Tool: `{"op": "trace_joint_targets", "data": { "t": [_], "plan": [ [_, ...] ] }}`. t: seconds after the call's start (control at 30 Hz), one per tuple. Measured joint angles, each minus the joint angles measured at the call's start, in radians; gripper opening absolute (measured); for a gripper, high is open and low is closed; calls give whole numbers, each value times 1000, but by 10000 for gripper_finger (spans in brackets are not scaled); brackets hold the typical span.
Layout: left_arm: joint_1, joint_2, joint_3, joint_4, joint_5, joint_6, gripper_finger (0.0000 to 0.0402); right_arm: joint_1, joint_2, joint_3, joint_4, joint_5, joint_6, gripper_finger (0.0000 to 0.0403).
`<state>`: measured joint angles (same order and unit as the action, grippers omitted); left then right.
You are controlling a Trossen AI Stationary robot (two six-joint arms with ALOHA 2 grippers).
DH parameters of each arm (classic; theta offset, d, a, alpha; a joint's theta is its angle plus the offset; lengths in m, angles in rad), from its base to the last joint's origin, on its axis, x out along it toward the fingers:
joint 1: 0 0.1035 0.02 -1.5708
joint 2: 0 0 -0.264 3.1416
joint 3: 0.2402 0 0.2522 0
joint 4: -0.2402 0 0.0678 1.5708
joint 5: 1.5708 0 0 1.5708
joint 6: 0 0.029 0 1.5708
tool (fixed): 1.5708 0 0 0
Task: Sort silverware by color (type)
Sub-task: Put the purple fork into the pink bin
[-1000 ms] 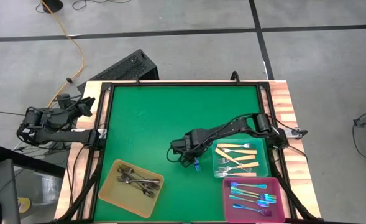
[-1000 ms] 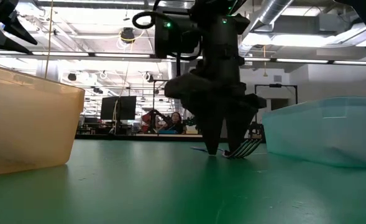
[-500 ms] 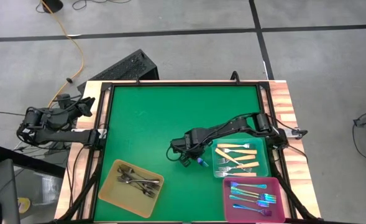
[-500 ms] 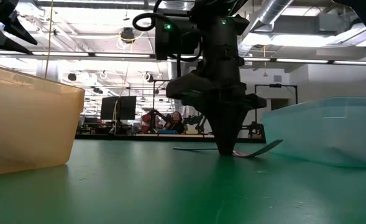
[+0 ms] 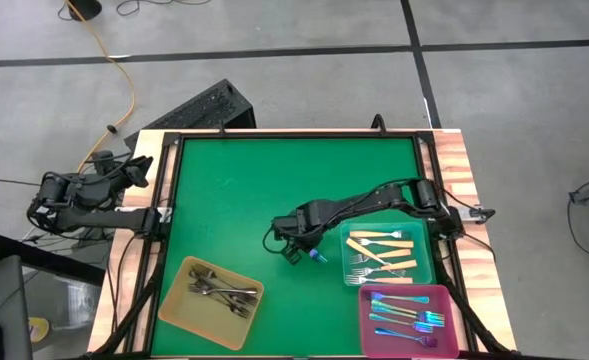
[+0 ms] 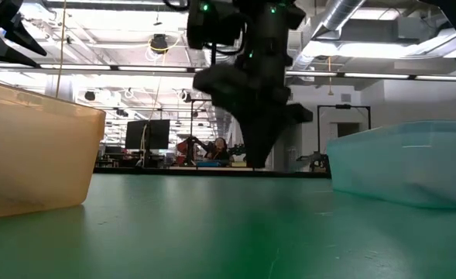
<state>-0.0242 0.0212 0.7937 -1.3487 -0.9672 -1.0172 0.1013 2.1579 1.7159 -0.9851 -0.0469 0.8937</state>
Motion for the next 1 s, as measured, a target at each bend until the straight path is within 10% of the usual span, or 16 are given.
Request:
{"op": "trace_joint_targets", "data": {
  "t": [0.57, 1.0],
  "plan": [
    [0, 0, 0, 0, 2, 0, 158, 7, -250, 65, -238, 106, -95, 24],
    [0, 0, 0, -1, 1, 0, 158, 284, -429, 63, -582, 157, -26, 24]
  ]
}}
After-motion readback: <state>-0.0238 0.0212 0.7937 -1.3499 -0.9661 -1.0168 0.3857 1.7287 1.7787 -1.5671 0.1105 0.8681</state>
